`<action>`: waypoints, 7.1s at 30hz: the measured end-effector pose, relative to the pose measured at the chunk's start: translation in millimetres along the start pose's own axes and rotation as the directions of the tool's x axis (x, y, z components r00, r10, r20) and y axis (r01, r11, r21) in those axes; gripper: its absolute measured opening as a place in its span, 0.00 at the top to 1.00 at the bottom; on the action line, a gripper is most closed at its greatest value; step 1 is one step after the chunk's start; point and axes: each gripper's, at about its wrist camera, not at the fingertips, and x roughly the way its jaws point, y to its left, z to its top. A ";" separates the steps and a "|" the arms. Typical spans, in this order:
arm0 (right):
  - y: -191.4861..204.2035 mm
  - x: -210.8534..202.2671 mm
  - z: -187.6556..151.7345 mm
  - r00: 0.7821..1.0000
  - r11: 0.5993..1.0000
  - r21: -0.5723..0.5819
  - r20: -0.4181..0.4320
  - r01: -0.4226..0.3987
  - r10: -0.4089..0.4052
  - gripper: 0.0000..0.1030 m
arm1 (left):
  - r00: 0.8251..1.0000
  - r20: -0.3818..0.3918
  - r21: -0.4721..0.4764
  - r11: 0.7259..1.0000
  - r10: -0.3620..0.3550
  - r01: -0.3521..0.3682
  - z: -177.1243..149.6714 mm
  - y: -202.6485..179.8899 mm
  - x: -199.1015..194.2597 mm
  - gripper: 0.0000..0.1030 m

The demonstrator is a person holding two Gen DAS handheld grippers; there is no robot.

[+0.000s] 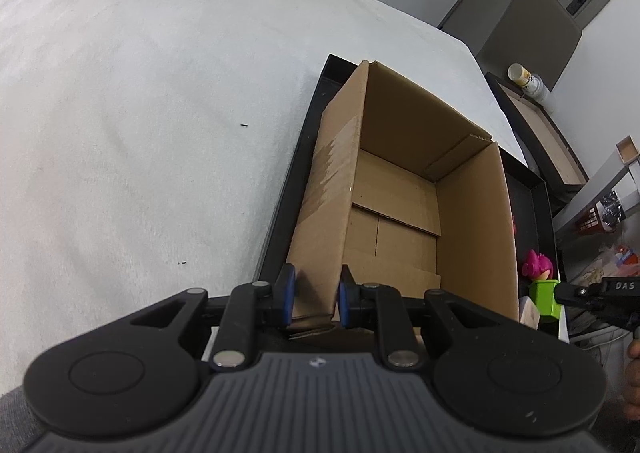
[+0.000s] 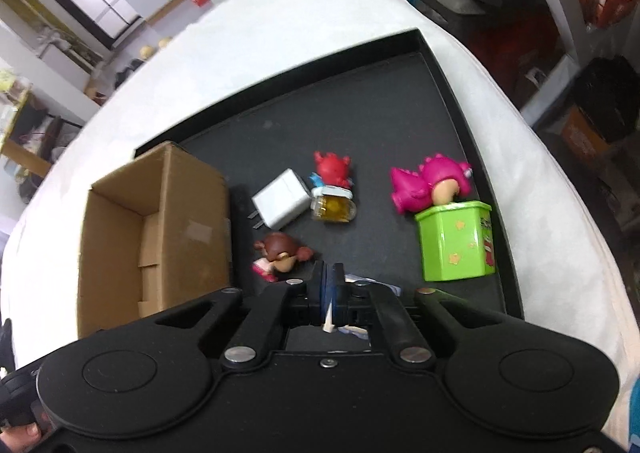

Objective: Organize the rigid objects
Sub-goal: 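Close the right gripper on the lavender-and-white cube figure, then carry the cube figure into the box and open the right gripper, then move the right gripper to the lime-green cup and grasp it, then lift the green cup into the box and release it with the right gripper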

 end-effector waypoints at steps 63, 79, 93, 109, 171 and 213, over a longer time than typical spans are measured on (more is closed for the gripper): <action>157.0 -12.5 29.8 0.989 0.961 -0.258 0.083 -0.101 0.126 0.57 | 0.997 -0.007 -0.012 0.997 -0.071 0.071 -1.9 12.1 2.4 0.79; 184.6 40.4 13.9 0.996 0.964 -0.251 -0.010 -0.088 0.089 0.57 | 0.995 -0.019 -0.020 0.995 -0.102 0.102 -1.5 15.2 3.7 0.79; 181.8 33.6 21.6 0.979 0.969 -0.147 0.017 -0.199 0.204 0.52 | 0.994 0.003 -0.034 0.994 -0.106 0.106 -3.8 17.1 3.0 0.79; 152.1 1.9 14.2 0.986 0.972 -0.174 0.026 -0.160 0.167 0.21 | 0.997 0.018 -0.002 0.998 -0.070 0.070 -3.6 9.6 -1.2 0.81; -50.8 9.6 24.7 0.997 0.997 -0.007 -0.010 0.077 -0.077 0.49 | 0.999 0.043 0.025 1.000 0.010 -0.011 -4.9 -7.7 -9.8 0.81; -17.3 2.9 19.9 0.997 0.997 -0.052 -0.051 0.049 -0.052 0.55 | 0.999 0.051 0.025 1.000 -0.017 0.016 -7.1 -4.7 -10.3 0.82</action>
